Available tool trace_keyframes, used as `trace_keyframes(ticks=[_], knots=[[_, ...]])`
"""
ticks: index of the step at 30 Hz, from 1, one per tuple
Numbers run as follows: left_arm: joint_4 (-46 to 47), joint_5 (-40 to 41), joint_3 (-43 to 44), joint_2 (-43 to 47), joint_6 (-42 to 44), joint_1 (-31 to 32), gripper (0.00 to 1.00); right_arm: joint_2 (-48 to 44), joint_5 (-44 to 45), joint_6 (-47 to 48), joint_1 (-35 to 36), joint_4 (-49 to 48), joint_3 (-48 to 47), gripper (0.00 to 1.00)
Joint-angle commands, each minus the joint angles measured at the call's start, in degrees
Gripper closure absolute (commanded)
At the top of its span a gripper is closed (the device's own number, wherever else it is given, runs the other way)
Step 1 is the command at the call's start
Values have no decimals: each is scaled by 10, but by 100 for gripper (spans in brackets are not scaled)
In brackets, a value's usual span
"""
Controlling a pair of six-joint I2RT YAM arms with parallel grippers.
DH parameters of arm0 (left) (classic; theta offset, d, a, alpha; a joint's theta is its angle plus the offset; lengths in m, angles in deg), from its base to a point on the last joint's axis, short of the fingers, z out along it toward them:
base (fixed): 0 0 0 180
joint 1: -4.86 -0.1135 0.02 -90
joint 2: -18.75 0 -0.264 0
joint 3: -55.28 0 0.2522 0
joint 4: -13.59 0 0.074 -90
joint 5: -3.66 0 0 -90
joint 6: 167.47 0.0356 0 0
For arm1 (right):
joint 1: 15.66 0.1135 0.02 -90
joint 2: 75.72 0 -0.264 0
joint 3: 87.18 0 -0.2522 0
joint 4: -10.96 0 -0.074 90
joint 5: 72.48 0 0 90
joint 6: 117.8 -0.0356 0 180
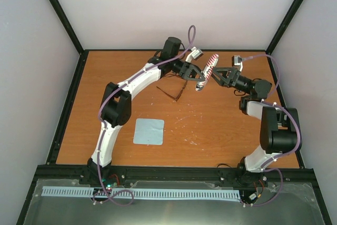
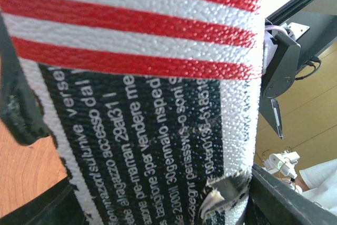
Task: Organize the sunglasses
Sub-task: Open the sunglasses case.
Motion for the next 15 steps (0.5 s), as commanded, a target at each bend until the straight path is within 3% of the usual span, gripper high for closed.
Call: trace_keyframes(ticks=[1,7,12,15], knots=[[39,-231,6,-7,-19,3,76,-10,-10,-10,6,-102,-19,7],[53,-230,7,-7,-33,3,76,10,-15,-13,24,-102,-34,14],[61,-230,7,-6,-40,3,76,18,-10,-11,30,-102,-36,34],[61,-230,6,-5,-40,3,76,19,-9,-12,30,-102,-34,39]])
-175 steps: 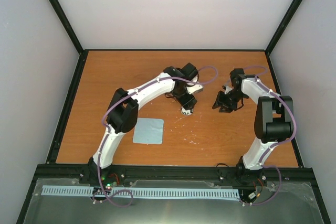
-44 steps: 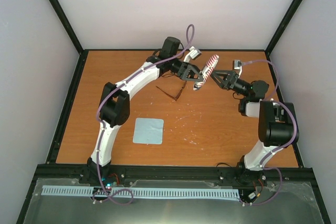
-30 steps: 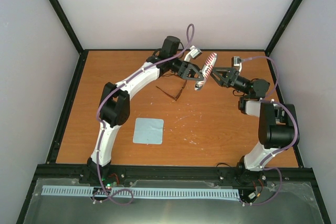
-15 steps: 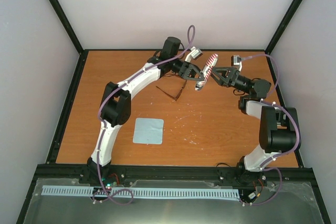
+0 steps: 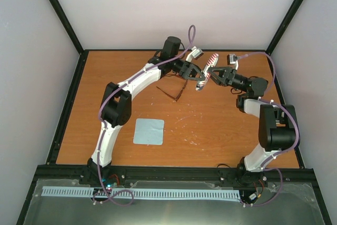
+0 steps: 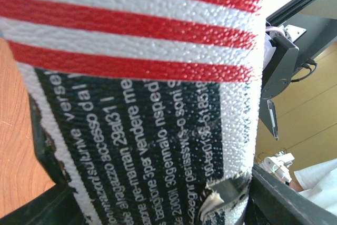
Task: Organize the sunglasses
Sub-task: Open the sunglasses case.
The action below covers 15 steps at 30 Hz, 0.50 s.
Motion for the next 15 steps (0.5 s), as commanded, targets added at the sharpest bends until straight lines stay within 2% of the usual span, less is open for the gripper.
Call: trace_keyframes(ticks=[1,5,7,8,10,11,15], knots=[[23,-226,7,-1,-6,3,76,3,-3,0,4,-101,-9,43],[23,-226,6,-1,-7,3,74,6,0,-2,4,-101,-11,57],[24,-227,4,-1,-9,3,61,7,1,-4,4,-101,-12,67],[30,-226,1,-2,-14,3,50,6,1,-4,4,-101,-12,71],[51,-221,-10,1,-33,1,8,5,0,-7,5,-101,-12,74],[62,-215,-18,3,-40,-1,1,5,-2,-8,5,-101,-12,75],[136,-175,-52,11,-99,-15,0,6,-7,-16,5,-102,-13,77]])
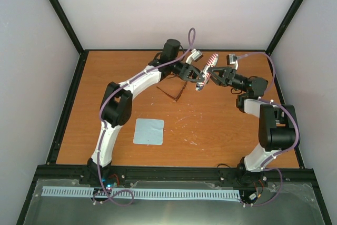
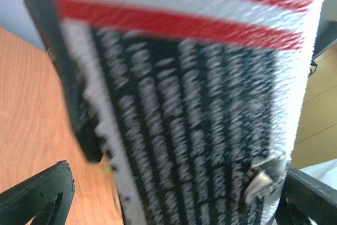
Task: Organize the sunglasses
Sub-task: Open the sunglasses case.
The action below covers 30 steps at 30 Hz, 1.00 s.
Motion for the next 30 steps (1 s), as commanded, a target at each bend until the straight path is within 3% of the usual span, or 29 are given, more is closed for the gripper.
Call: trace_keyframes(ticks=[1,5,9,11,12,14,15,17,19,23,26,30], knots=[[109,-166,-33,11,-79,-16,1,4,-7,-12,4,-102,-13,77],[179,-154,-50,5,-131,-29,0,5,-15,-14,4,-98,-16,78],[184,-129,-37,-1,-121,-33,0,10,-31,-1,3,-72,-13,81],[131,-109,-11,-9,-70,-37,1,-4,-35,36,0,-5,-7,84],[39,-86,25,-17,12,-38,1,-21,-36,89,-1,53,-6,85],[-232,9,133,-40,249,-35,1,-65,-30,227,-3,246,-15,89],[-332,78,182,-56,338,-33,1,-91,-18,339,-3,403,-33,90],[-395,133,220,-77,379,-39,1,-132,46,603,-2,779,-116,95],[-409,172,204,-69,395,-45,1,-138,92,722,-5,963,-186,96],[-400,269,127,0,427,-40,0,-142,112,747,-7,1027,-213,96],[-355,275,60,55,399,-40,0,-147,118,743,-5,1034,-204,96],[-326,278,32,78,386,-31,1,-155,112,716,-4,1003,-183,95]])
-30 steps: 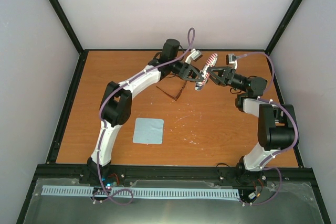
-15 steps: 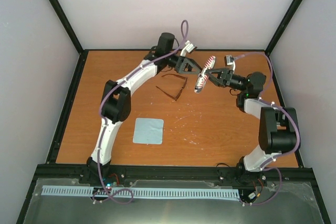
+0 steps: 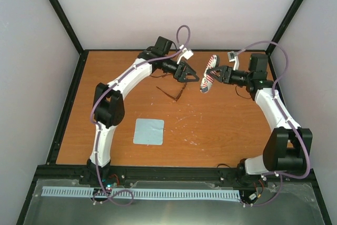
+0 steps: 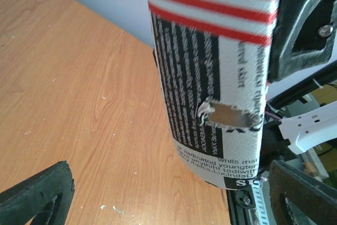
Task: Organize the sunglasses
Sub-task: Open the sunglasses case.
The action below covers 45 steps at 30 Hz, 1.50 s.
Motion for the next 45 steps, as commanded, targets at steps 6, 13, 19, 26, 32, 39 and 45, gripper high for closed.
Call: trace_keyframes(ticks=[6,13,19,26,32,39,45], knots=[[14,33,21,19,15,31,0,-13,-12,17,13,31,14,94],[19,44,40,-7,12,44,1,-30,-41,7,16,21,30,94],[-1,55,46,-24,30,35,1,-49,-76,14,16,43,36,94],[-11,55,34,-27,47,4,1,-61,-87,47,16,98,35,95],[-10,60,15,-27,56,-7,1,-65,-105,46,16,103,33,96],[-4,69,18,-48,56,-6,0,-74,-127,33,16,96,31,97],[-9,98,13,-68,70,-10,1,-84,-142,48,16,133,30,97]])
